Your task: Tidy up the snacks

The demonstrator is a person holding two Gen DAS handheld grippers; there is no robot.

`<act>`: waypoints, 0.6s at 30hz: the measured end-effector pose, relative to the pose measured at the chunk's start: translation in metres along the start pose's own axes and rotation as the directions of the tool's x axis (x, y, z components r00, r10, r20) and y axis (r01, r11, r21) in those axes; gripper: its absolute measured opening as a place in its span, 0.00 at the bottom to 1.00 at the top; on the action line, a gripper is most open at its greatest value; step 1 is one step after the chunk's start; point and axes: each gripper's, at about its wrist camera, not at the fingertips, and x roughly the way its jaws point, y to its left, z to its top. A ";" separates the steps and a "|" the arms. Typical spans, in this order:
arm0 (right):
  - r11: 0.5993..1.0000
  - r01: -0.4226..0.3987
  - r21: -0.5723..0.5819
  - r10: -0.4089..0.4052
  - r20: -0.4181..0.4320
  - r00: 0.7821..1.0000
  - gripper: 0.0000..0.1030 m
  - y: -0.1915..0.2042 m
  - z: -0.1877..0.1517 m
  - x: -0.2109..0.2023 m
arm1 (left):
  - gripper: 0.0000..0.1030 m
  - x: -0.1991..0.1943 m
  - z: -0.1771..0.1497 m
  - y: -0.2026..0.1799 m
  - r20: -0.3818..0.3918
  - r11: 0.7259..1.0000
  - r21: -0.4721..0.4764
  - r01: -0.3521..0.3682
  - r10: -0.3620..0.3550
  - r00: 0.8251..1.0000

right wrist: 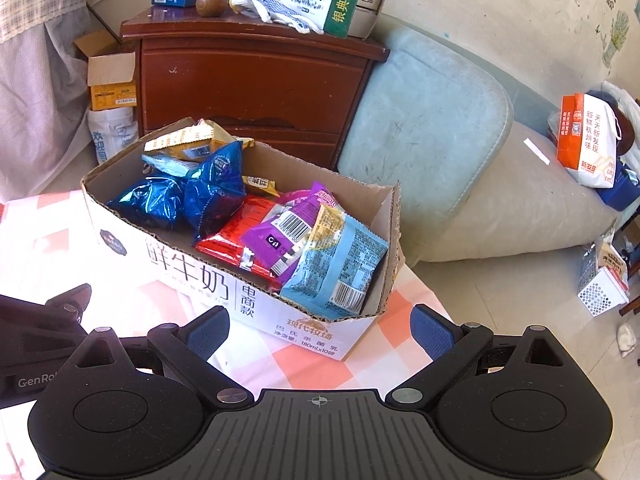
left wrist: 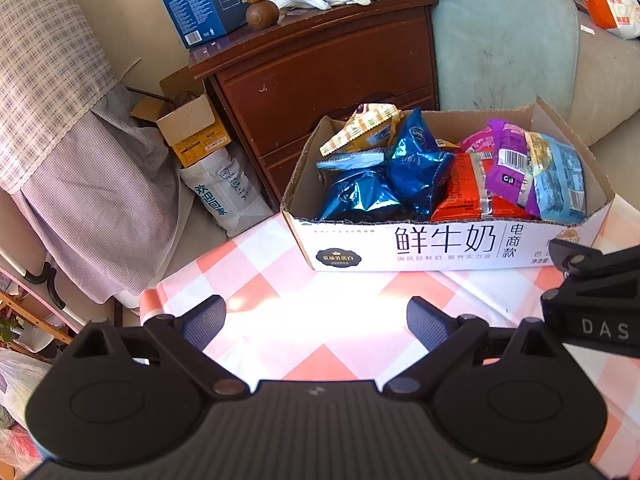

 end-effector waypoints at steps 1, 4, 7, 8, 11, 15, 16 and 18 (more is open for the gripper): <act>1.000 -0.003 -0.006 0.003 0.001 1.000 0.95 0.002 -0.002 -0.002 | 0.93 -0.001 -0.003 0.001 -0.002 1.000 -0.003 -0.001 0.001 1.000; 1.000 -0.010 -0.026 0.010 0.001 1.000 0.95 0.008 -0.008 -0.006 | 0.93 -0.006 -0.015 0.004 -0.011 1.000 -0.013 -0.003 0.003 1.000; 0.999 -0.019 -0.044 0.019 -0.007 1.000 0.95 0.014 -0.018 -0.011 | 0.93 -0.009 -0.028 0.007 -0.022 1.000 -0.013 -0.006 0.006 1.000; 0.998 -0.023 -0.051 0.022 -0.012 1.000 0.95 0.017 -0.022 -0.013 | 0.93 -0.010 -0.032 0.007 -0.025 1.000 -0.013 -0.007 0.006 1.000; 0.997 -0.027 -0.071 0.026 -0.020 0.999 0.95 0.024 -0.032 -0.018 | 0.93 -0.014 -0.047 0.010 -0.039 1.000 -0.018 -0.007 0.006 0.999; 0.994 -0.035 -0.101 0.033 -0.022 0.999 0.95 0.037 -0.044 -0.027 | 0.93 -0.018 -0.065 0.017 -0.059 0.999 -0.041 -0.007 0.005 0.998; 0.994 -0.037 -0.106 0.035 -0.023 0.999 0.95 0.040 -0.047 -0.028 | 0.93 -0.019 -0.070 0.019 -0.063 0.999 -0.046 -0.009 0.006 0.998; 0.992 -0.044 -0.117 0.042 -0.024 0.999 0.95 0.046 -0.052 -0.031 | 0.93 -0.021 -0.078 0.023 -0.070 0.999 -0.053 -0.013 0.010 0.997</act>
